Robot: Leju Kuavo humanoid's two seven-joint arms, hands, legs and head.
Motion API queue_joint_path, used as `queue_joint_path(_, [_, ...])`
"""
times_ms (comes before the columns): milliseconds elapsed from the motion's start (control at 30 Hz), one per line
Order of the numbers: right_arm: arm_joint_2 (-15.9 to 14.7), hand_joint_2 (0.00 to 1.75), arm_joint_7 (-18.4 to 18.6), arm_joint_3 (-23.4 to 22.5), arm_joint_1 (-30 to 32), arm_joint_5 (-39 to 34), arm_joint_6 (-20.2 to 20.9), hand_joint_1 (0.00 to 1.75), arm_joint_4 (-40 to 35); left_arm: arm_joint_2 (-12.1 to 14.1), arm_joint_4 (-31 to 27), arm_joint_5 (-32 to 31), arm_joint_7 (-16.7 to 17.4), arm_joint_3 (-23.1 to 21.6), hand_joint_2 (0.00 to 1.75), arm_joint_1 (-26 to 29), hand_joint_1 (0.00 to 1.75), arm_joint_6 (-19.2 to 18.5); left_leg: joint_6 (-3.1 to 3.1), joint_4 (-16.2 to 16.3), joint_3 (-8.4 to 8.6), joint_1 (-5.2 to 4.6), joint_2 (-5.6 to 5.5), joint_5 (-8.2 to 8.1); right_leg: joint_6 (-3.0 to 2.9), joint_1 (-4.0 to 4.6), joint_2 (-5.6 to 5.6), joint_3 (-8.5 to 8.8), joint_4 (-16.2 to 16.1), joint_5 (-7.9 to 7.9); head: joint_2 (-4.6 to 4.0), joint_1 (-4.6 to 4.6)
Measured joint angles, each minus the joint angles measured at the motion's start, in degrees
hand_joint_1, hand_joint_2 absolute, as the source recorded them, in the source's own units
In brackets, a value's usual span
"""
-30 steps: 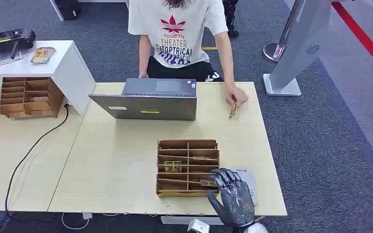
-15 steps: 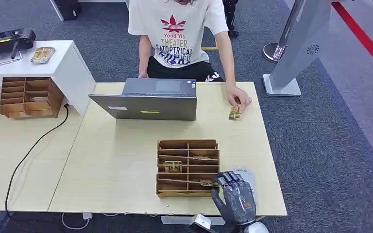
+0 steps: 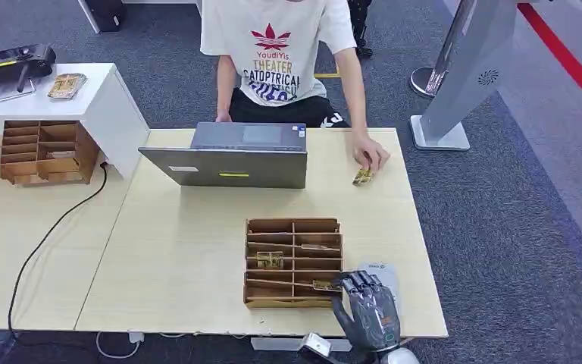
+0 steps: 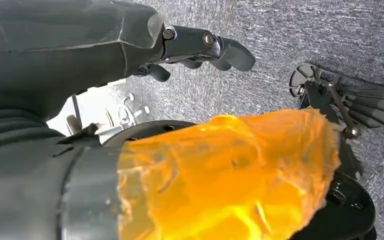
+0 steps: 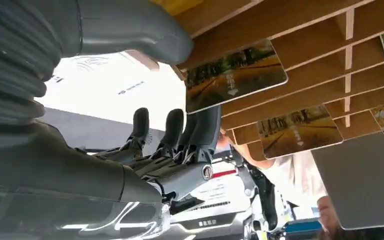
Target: Pass the card to the sensor for recognition and then transmit it.
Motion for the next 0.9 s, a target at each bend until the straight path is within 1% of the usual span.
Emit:
queue_joint_path(33, [0.04,1.75,0.00,-0.02,-0.01,-0.05,0.00,1.13,0.11,0.00,0.00,0.00,0.00,0.00,0.00,0.00,0.00,0.00,0.00,0.00,0.00,0.00,0.00,0.00,0.00,0.00,0.00,0.00,0.00,0.00,0.00,0.00])
queue_joint_path(100, [0.11,1.75,0.00,-0.02,-0.06,-0.07,0.00,1.15,0.22,0.00,0.00,0.00,0.02,0.00,0.00,0.00,0.00,0.00,0.00,0.00,0.00,0.00,0.00,0.00,0.00,0.00,0.00,0.00,0.00,0.00,0.00,0.00])
queue_joint_path(133, [0.13,1.75,0.00,-0.04,-0.14,-0.07,0.00,1.36,0.31,-0.02,0.00,0.00,0.04,0.00,0.00,0.00,0.00,0.00,0.00,0.00,0.00,0.00,0.00,0.00,0.00,0.00,0.00,0.00,0.00,0.00,0.00,0.00])
queue_joint_path(200, [0.22,1.75,0.00,-0.07,-0.29,-0.13,0.00,1.34,0.50,-0.02,0.00,-0.02,0.13,-0.02,0.00,0.00,0.00,0.00,0.00,0.00,0.01,0.00,0.00,0.00,0.00,0.00,0.00,0.00,0.00,0.00,0.00,0.00])
queue_joint_path(267, [0.26,1.75,0.00,-0.07,-0.41,-0.29,0.00,1.40,0.59,-0.02,0.00,-0.02,0.26,-0.02,0.00,-0.01,0.00,0.02,0.00,0.00,0.01,0.00,0.00,0.00,0.00,0.00,0.00,0.00,0.00,0.00,0.00,0.00])
queue_joint_path(433, [0.39,1.75,0.02,-0.18,-0.57,-0.37,0.00,1.40,0.81,-0.02,0.00,-0.07,0.35,-0.02,0.00,-0.03,0.00,0.07,0.00,0.00,0.01,0.00,0.00,0.00,0.00,0.00,0.00,0.00,0.00,0.00,0.00,0.00])
queue_joint_path(533, [0.52,1.75,0.02,-0.42,-0.60,-0.37,0.00,1.47,0.96,-0.02,0.00,-0.09,0.35,-0.02,0.00,-0.03,0.00,0.09,0.00,0.00,0.01,0.00,0.00,0.00,0.00,0.00,0.00,0.00,0.00,0.00,0.00,0.00])
queue_joint_path(733, [0.72,1.75,0.02,-0.81,-0.60,-0.40,0.02,1.47,1.07,-0.02,0.00,-0.09,0.37,-0.04,0.00,-0.04,0.00,0.09,0.00,0.00,0.01,0.00,0.00,0.00,0.00,0.00,0.00,0.00,0.00,0.00,0.00,0.00])
queue_joint_path(900, [0.74,1.75,0.00,-0.96,-0.60,-0.48,-0.02,1.52,1.09,-0.02,0.00,-0.09,0.42,-0.04,0.00,-0.04,0.00,0.09,0.00,0.00,0.01,0.00,0.00,0.00,0.00,0.00,0.00,0.01,0.00,0.00,0.00,0.00])
